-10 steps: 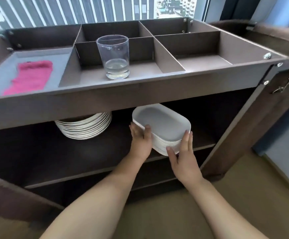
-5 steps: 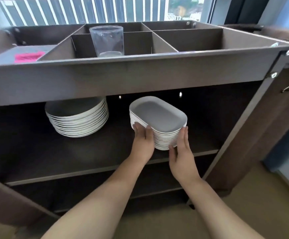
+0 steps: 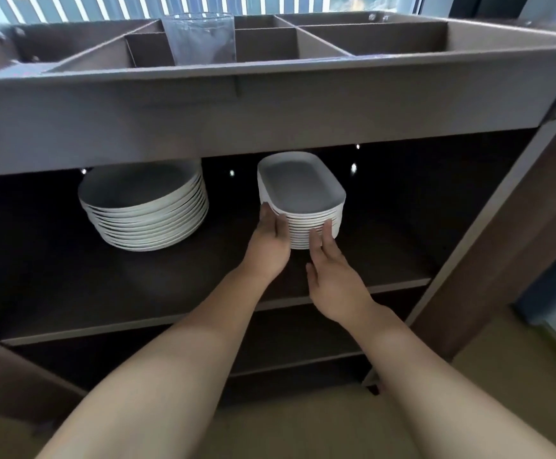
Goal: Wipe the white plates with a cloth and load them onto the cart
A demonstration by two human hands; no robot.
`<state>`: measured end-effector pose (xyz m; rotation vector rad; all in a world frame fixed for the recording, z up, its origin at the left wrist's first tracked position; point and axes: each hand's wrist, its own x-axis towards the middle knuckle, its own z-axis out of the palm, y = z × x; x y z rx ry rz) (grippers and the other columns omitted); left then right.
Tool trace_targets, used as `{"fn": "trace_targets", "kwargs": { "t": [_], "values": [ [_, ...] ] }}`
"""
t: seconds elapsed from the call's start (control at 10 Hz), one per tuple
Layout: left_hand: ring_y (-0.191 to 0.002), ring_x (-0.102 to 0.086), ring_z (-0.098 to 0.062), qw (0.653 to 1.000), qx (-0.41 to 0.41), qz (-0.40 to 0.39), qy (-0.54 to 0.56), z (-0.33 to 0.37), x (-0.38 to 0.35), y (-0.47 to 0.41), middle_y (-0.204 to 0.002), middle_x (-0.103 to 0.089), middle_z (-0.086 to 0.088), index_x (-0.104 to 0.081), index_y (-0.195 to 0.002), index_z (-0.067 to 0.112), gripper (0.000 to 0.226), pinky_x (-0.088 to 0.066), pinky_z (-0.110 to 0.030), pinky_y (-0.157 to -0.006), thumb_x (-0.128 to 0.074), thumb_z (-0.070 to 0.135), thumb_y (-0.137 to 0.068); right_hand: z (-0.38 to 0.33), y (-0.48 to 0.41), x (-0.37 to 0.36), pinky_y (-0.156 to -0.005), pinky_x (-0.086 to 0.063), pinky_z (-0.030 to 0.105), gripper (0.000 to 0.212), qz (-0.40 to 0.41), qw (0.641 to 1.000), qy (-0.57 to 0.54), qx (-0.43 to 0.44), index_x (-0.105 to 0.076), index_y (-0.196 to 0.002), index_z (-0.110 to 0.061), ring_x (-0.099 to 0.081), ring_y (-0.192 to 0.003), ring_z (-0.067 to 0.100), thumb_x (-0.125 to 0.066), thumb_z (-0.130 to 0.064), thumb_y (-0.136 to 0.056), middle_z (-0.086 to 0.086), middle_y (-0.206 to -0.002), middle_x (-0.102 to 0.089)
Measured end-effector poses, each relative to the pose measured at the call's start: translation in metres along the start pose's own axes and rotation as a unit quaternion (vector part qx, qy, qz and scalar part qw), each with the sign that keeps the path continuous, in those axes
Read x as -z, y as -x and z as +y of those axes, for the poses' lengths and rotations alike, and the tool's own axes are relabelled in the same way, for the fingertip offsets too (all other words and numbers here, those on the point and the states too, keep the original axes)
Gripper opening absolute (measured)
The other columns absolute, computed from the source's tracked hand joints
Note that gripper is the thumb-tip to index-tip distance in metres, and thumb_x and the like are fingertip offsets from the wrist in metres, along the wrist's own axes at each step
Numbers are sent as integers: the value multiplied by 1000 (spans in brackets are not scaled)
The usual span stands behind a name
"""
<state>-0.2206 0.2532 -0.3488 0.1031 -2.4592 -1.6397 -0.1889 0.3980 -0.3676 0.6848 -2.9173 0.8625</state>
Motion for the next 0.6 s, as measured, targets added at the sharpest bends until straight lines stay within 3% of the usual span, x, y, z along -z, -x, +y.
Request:
{"fn": "trace_targets", "kwargs": {
  "t": [0.1, 0.2, 0.3, 0.5, 0.6],
  "values": [
    [-135, -40, -20, 999, -10, 11, -33, 0, 1, 0, -150, -38, -7, -22, -151, 13, 49, -30, -17, -98, -30, 29, -105, -7, -8, 6, -118, 0, 31, 66, -28, 999, 42, -17, 10, -153, -16, 11, -148, 23, -33, -27, -105, 7, -156, 30],
    [-141, -32, -19, 999, 5, -4, -47, 3, 6, 11, -153, -34, -6, -24, -151, 12, 51, -24, -23, -113, -30, 33, -105, -14, -4, 16, -119, -3, 32, 66, -43, 997, 50, -33, 8, -154, -16, 9, -149, 21, -35, -24, -104, 7, -159, 24],
    [-145, -23, -17, 995, 51, 1, -85, 18, 14, 38, -157, -28, -7, -24, -151, 8, 50, -10, -9, -103, -32, 28, -105, -27, 13, 36, -120, -20, 34, 68, -54, 996, 15, -73, 0, -155, -19, -4, -149, 22, -40, -16, -101, 2, -161, 15],
    [-146, -19, -15, 987, 117, -33, -106, 79, 51, 99, -159, -24, -3, -24, -152, 13, 51, -10, -18, -112, -34, 28, -104, -80, 59, 99, -115, -26, 30, 57, -84, 989, -19, -124, -27, -152, -17, -24, -145, 20, -45, -15, -97, 5, -160, -21],
    [-145, -23, -17, 988, 115, -32, -96, 123, 70, 131, -158, -27, -6, -25, -152, 12, 51, -13, -16, -109, -35, 27, -104, -104, 83, 133, -113, -32, 33, 54, -75, 991, -12, -114, -36, -148, -15, -35, -140, 23, -47, -17, -96, 6, -154, -35]
  ]
}}
